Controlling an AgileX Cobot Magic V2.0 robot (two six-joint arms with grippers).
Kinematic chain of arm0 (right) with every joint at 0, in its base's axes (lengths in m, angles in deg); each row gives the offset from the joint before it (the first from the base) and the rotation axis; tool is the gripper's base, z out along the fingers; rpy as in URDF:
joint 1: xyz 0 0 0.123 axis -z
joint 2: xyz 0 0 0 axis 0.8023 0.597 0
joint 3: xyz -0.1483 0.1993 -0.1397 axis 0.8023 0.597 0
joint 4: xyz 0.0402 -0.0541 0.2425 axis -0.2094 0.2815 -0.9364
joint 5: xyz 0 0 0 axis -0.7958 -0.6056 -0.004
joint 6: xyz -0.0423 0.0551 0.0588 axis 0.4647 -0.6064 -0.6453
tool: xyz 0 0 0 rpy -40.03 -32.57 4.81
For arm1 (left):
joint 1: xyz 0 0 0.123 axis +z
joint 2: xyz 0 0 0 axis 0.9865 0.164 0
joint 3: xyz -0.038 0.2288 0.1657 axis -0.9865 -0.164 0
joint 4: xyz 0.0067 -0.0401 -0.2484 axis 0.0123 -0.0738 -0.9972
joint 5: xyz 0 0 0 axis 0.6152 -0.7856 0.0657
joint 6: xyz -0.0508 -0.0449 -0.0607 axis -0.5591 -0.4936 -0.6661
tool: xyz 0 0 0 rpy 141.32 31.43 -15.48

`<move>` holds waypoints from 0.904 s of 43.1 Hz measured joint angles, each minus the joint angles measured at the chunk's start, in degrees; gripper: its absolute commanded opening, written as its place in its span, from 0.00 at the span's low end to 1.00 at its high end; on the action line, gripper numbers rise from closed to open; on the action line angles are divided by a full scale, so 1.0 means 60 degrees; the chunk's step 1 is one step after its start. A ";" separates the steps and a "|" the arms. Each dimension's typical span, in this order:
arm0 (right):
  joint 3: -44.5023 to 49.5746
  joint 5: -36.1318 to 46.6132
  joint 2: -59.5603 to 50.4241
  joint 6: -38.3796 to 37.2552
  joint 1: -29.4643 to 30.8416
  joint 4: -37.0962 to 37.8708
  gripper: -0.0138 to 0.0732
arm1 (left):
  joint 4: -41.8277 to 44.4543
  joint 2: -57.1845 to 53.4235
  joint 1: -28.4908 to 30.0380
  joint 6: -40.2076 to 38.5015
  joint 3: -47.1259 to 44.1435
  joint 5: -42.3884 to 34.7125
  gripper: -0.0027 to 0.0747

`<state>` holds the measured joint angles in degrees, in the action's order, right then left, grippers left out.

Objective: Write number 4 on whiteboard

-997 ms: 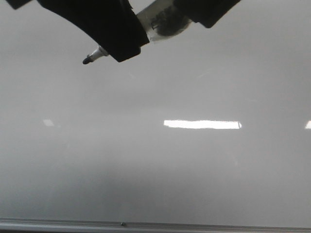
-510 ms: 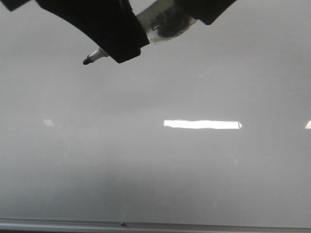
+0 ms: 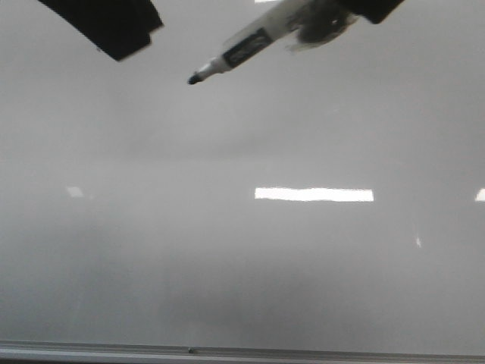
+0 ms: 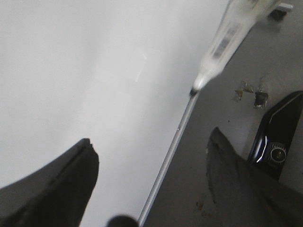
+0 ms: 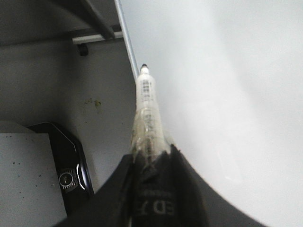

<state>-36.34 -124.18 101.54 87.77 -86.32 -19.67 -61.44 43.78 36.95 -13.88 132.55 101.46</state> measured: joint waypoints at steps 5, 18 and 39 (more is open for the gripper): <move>0.0000 -0.0595 -0.0576 -0.1654 0.0484 0.0732 0.08 | 0.0000 -0.0702 0.0738 -0.0775 -0.0266 0.0071 0.64; 0.0824 -0.1010 -0.2531 -0.6021 0.0883 0.1984 0.08 | 0.0000 -0.2163 0.1946 -0.2463 -0.1486 0.0112 0.64; 0.4211 0.3583 -0.4145 -0.6683 0.0883 0.1997 0.08 | 0.0000 -0.2621 0.2118 -0.2738 -0.1805 -0.0321 0.64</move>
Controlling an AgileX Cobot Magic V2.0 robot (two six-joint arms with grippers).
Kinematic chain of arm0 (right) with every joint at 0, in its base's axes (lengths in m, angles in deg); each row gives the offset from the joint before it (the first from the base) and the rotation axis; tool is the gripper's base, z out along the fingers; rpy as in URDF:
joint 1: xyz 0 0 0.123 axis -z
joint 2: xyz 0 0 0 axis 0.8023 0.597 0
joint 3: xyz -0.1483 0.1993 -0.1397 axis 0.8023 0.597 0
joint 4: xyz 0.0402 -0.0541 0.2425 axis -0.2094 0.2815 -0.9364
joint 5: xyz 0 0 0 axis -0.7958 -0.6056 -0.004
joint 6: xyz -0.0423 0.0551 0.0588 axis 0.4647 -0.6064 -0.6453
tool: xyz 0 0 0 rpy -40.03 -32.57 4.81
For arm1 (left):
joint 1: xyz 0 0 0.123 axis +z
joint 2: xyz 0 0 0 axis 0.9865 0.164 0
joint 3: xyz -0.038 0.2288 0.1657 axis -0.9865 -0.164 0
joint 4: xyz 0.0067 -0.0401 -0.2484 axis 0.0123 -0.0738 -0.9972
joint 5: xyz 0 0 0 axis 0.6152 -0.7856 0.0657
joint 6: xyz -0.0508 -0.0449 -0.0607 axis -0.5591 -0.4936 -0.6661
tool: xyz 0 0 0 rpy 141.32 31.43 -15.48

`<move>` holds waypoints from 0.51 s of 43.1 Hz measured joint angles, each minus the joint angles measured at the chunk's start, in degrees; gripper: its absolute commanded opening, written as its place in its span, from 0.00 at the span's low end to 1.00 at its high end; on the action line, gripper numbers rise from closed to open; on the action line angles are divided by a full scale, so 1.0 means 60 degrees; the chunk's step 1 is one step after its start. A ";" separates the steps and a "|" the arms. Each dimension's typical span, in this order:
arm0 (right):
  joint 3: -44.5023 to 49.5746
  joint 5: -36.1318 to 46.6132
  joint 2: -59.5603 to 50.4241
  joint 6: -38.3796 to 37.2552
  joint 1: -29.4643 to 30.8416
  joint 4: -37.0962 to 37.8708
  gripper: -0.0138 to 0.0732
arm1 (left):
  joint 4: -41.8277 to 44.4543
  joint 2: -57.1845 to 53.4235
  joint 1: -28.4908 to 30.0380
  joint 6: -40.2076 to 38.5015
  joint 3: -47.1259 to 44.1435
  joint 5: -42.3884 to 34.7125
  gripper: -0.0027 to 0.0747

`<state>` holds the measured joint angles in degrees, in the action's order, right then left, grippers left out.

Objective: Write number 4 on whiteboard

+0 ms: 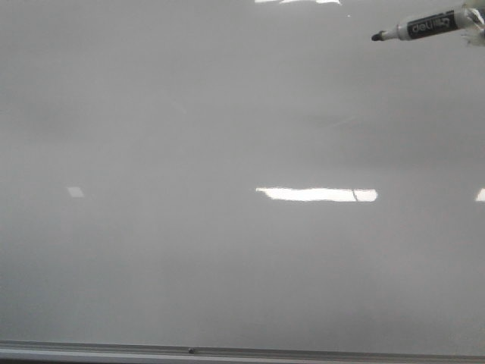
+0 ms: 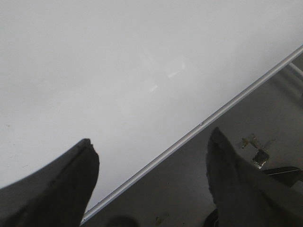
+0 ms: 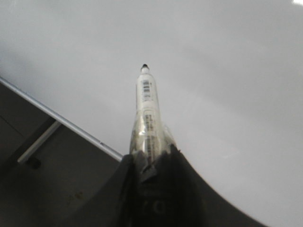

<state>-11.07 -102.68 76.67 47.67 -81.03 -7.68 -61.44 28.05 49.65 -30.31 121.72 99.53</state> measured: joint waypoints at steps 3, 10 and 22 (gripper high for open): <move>0.0022 0.0531 0.0149 0.0000 0.0000 0.0000 0.08 | 0.0000 0.0000 0.0000 0.0000 0.0000 -0.0014 0.64; -0.0137 0.1371 0.0815 0.0000 0.0067 0.0000 0.08 | 0.0000 0.0000 0.0000 0.0000 0.0000 -0.0052 0.64; -0.1472 0.1531 0.2712 0.0013 0.0939 0.0000 0.08 | 0.0000 0.0000 0.0000 0.0000 -0.0015 -0.0074 0.64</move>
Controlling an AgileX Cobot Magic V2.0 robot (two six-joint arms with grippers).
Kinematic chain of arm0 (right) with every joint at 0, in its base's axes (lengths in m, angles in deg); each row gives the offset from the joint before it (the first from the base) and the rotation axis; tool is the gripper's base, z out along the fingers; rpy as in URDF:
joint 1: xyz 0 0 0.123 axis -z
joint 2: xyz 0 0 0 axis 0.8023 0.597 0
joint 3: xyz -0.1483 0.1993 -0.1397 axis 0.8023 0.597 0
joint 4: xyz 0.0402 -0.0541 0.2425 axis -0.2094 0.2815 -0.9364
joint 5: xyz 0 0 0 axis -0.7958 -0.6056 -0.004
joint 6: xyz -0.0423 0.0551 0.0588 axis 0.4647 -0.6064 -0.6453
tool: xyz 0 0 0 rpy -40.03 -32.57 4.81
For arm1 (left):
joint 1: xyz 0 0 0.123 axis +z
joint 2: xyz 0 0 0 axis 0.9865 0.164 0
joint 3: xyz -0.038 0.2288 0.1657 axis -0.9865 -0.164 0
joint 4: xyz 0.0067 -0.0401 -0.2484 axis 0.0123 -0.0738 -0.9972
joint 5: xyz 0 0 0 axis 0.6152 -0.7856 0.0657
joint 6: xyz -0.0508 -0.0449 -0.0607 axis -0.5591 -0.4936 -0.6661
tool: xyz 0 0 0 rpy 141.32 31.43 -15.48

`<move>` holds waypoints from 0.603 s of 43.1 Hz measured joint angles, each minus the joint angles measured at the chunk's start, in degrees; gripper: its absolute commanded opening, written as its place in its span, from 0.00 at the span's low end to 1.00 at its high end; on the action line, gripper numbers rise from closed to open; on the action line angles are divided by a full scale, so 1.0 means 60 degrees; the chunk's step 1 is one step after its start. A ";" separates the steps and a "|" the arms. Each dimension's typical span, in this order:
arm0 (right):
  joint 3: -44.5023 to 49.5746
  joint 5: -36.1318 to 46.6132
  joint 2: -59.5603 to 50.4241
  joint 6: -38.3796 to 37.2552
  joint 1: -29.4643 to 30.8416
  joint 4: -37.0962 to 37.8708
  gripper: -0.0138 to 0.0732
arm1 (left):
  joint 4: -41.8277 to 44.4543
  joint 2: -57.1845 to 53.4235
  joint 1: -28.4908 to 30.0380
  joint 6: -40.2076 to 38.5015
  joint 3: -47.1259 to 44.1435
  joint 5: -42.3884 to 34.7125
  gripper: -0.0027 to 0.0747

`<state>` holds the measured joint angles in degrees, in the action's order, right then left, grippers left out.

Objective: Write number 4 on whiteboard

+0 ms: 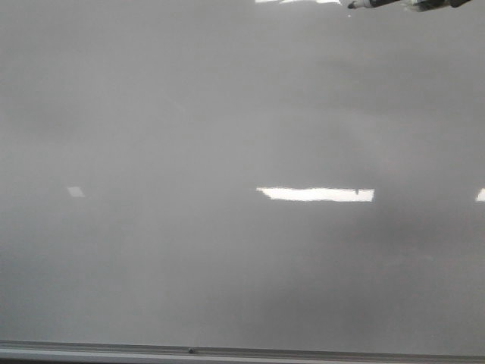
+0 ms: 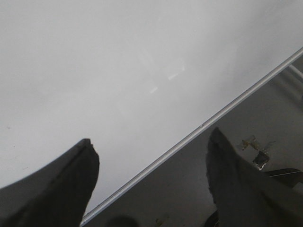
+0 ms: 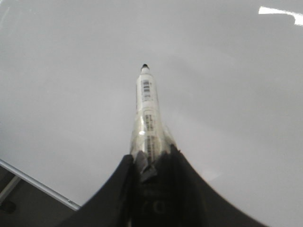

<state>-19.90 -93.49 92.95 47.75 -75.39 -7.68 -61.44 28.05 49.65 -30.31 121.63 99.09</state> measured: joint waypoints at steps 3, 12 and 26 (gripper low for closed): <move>-0.0282 0.0016 0.0404 0.0000 0.0019 0.0000 0.08 | 0.0000 0.0000 0.0000 0.0000 0.0000 0.0000 0.63; -0.0695 0.0593 0.1477 0.0000 0.0019 0.0000 0.08 | 0.0000 0.0000 0.0000 0.0000 0.0000 -0.0022 0.63; -0.0713 0.1549 0.2250 0.0000 0.0019 0.0000 0.08 | 0.0000 0.0000 0.0000 -0.0006 0.0000 -0.0022 0.63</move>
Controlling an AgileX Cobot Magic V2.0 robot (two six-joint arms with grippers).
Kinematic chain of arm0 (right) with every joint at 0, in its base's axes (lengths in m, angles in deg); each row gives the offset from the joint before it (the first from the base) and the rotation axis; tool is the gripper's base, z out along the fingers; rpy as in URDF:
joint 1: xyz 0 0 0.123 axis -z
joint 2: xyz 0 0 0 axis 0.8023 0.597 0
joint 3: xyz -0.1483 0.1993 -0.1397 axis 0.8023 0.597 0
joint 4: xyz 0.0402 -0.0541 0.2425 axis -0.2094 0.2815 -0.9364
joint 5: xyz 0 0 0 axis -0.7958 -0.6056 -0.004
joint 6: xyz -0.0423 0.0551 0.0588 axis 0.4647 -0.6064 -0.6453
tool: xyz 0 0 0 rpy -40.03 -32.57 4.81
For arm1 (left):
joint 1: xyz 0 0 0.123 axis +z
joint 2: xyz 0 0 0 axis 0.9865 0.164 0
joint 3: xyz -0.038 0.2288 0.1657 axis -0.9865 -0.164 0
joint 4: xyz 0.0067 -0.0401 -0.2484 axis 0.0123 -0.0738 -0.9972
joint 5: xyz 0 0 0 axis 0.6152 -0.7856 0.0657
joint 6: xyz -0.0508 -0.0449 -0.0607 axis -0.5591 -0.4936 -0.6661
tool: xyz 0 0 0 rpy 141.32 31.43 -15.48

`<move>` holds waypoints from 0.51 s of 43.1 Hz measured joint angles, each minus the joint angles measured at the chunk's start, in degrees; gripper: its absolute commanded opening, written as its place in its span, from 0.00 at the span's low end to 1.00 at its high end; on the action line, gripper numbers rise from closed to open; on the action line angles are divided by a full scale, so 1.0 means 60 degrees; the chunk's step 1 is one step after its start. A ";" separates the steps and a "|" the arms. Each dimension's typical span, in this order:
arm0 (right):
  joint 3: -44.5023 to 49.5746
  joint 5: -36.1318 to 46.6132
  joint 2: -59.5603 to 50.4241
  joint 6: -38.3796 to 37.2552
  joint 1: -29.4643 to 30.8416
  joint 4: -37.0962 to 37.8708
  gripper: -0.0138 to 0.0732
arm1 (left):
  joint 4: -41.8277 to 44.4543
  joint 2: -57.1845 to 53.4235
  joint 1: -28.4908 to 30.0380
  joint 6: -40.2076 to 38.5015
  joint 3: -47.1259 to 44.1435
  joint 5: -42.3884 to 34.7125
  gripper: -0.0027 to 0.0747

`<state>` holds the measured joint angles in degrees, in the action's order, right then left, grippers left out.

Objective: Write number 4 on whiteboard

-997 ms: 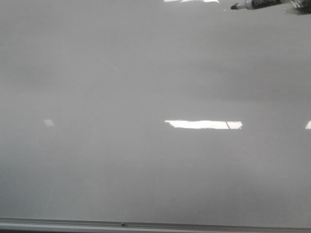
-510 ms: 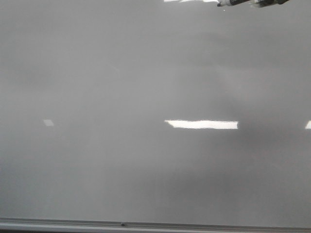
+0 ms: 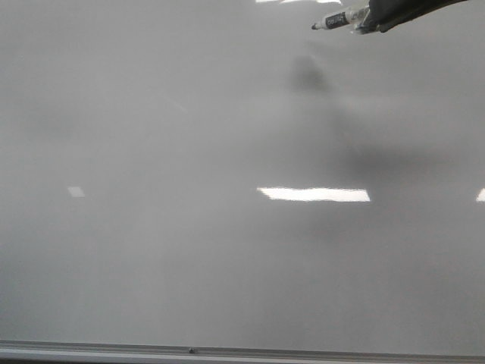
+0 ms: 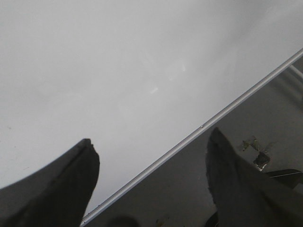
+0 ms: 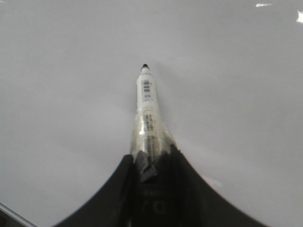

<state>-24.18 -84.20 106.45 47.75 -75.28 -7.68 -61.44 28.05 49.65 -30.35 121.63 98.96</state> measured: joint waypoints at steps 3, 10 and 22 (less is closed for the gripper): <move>0.0000 0.0180 0.0199 0.0000 0.0000 0.0000 0.08 | 0.0000 0.0000 0.0000 0.0000 0.0000 0.0000 0.63; 0.0000 0.0382 0.0513 0.0000 0.0000 0.0000 0.08 | 0.0000 0.0000 0.0000 0.0000 0.0000 0.0000 0.63; -0.0055 0.0223 0.0969 0.0008 -0.0160 0.0000 0.08 | 0.0000 0.0000 0.0000 0.0000 0.0000 -0.0066 0.63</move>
<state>-24.51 -82.87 112.26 47.80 -76.24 -7.68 -61.44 28.05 49.65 -30.35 121.63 98.56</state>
